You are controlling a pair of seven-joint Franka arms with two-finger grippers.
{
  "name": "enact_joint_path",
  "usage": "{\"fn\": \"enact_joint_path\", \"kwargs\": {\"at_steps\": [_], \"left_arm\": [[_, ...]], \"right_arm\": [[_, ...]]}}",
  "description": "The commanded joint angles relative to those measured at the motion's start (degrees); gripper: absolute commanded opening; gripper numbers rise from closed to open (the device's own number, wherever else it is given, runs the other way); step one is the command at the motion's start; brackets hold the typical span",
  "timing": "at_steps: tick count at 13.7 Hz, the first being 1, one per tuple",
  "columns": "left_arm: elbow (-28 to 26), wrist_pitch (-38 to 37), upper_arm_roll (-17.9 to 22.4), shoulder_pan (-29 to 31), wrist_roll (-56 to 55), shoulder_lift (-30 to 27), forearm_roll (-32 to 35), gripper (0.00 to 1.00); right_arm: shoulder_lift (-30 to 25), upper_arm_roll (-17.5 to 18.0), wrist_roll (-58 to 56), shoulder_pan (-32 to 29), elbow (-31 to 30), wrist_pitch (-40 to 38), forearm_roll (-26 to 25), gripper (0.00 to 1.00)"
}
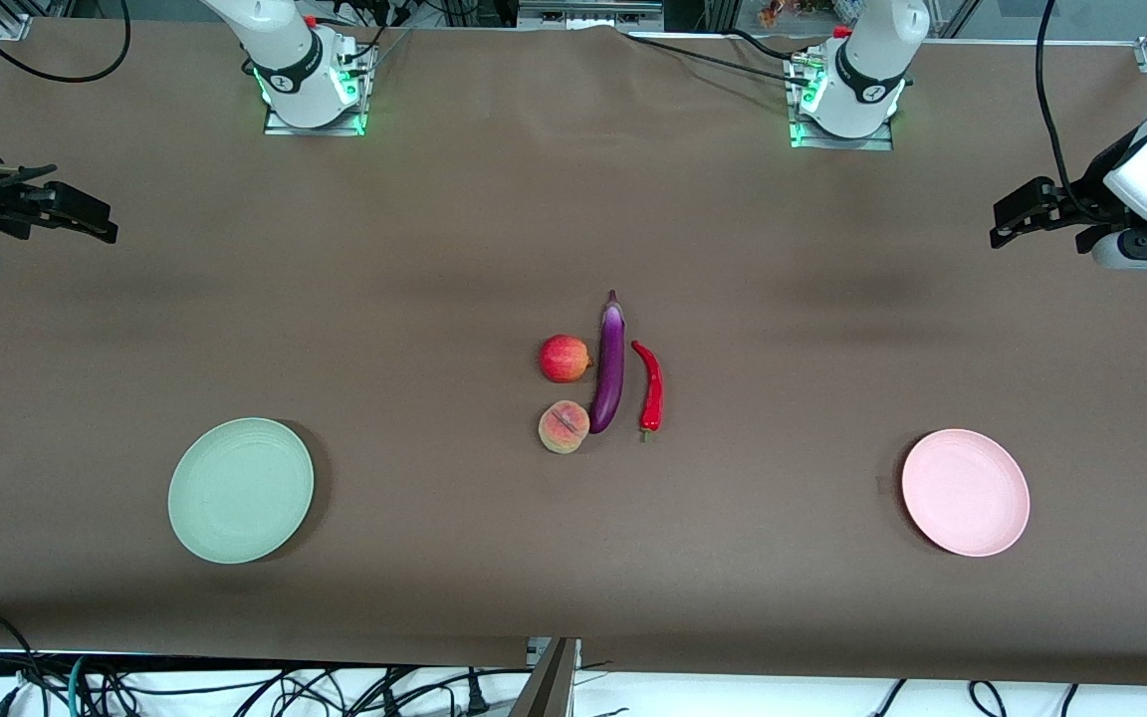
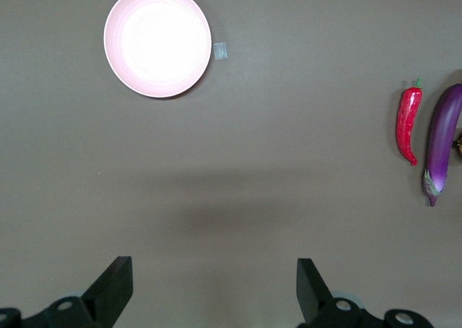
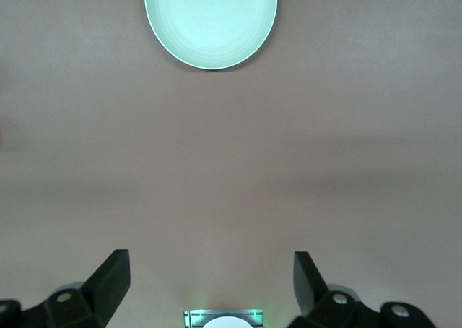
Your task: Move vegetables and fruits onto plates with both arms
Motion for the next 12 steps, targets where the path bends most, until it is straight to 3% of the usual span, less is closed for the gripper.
{"fn": "enact_joint_path", "kwargs": {"at_steps": [1,12], "left_arm": [[0.29,-0.62,0.06,-0.16,-0.52,-0.11,0.84,1.0],[0.29,-1.32,0.15,-0.16,-0.44,-0.11,0.84,1.0]], "right_arm": [[0.34,0.63,-0.74,-0.49,1.25,-0.59,-0.48,1.0],[0.34,0.54,-0.66,-0.57,1.25,-0.42,-0.13,1.0]]}}
